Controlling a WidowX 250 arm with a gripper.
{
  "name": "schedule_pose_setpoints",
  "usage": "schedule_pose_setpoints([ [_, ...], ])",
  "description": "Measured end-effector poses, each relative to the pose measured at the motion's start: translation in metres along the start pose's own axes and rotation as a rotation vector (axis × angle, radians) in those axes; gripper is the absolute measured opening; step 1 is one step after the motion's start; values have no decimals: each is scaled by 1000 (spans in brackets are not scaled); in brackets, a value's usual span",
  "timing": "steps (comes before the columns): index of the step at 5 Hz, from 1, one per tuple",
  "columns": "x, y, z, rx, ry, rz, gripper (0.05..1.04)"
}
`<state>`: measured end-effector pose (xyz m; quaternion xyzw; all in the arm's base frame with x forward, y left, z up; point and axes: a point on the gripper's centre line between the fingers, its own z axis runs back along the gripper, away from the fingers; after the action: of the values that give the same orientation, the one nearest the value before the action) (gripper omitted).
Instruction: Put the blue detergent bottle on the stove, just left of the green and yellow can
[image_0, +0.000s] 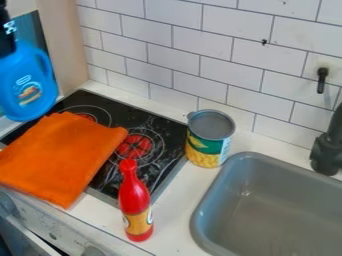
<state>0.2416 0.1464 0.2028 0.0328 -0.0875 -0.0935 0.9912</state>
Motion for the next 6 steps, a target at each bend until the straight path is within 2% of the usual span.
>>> schedule_pose_setpoints([
  [1, 17, -23, 2, -68, 0, -82, 516],
  [2, 44, -47, -1, -148, -19, -81, 515],
  [3, 62, -55, -9, -184, -29, -54, 516],
  [4, 83, -74, -29, -192, 18, -73, 515],
  [5, 102, -94, -50, -159, 33, -60, 516],
  [6, 109, -107, -73, -166, 82, -17, 515],
])
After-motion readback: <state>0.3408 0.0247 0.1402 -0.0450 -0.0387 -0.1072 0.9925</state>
